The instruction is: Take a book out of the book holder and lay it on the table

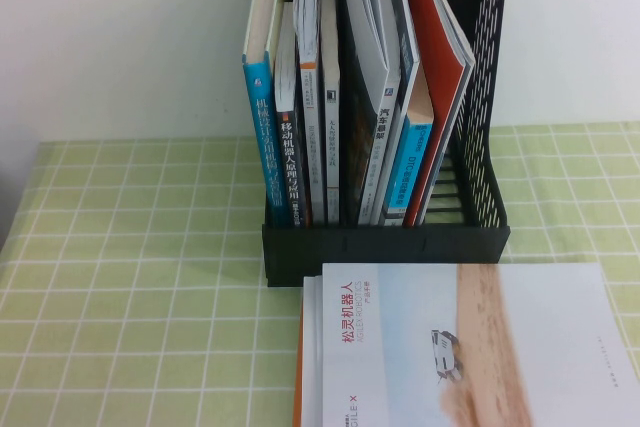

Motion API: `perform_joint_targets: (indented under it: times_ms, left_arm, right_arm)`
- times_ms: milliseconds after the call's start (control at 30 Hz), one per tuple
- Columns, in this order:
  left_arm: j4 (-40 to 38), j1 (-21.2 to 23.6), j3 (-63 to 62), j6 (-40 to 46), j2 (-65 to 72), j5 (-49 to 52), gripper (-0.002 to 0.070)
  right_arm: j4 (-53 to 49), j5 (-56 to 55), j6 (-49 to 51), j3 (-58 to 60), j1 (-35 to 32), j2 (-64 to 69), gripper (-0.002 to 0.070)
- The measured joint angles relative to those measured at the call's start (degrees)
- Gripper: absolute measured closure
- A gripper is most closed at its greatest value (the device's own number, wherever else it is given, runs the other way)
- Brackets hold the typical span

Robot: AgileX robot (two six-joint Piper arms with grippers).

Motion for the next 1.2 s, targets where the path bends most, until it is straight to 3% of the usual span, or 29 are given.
perform_joint_targets:
  times_ms: [200, 333, 500, 667, 867, 1033, 1200]
  left_arm:
    - [0.7, 0.0, -0.1, -6.2, 0.0, -4.7, 0.0678]
    - [11.0, 0.0, -4.7, -6.7, 0.0, -1.3, 0.0677]
    - [24.8, 0.0, -15.8, -7.2, 0.6, 11.9, 0.0678]
    - [32.6, 0.0, -30.6, -7.2, 10.5, 31.4, 0.0678]
    - [32.4, 0.0, -42.7, -6.9, 25.0, 47.8, 0.0677]
    - [29.1, 0.0, -44.0, -6.7, 32.6, 51.6, 0.0678]
    - [23.3, 0.0, -44.0, -3.1, 35.8, 51.6, 0.0678]
  right_arm:
    - [0.7, 0.3, 0.6, -6.5, 0.0, 0.0, 0.0678]
    - [0.8, 2.1, 2.6, -12.3, 0.0, 0.0, 0.0678]
    - [0.7, 9.0, 6.3, -22.5, 0.0, 3.7, 0.0678]
    - [-5.0, 26.9, 7.9, -35.2, 0.0, 15.5, 0.0678]
    - [-10.0, 43.2, 4.8, -45.5, 0.0, 30.3, 0.0678]
    - [-14.0, 47.3, 1.1, -45.9, 0.4, 37.0, 0.0678]
    - [-14.3, 50.7, 1.4, -44.6, 7.8, 40.3, 0.0678]
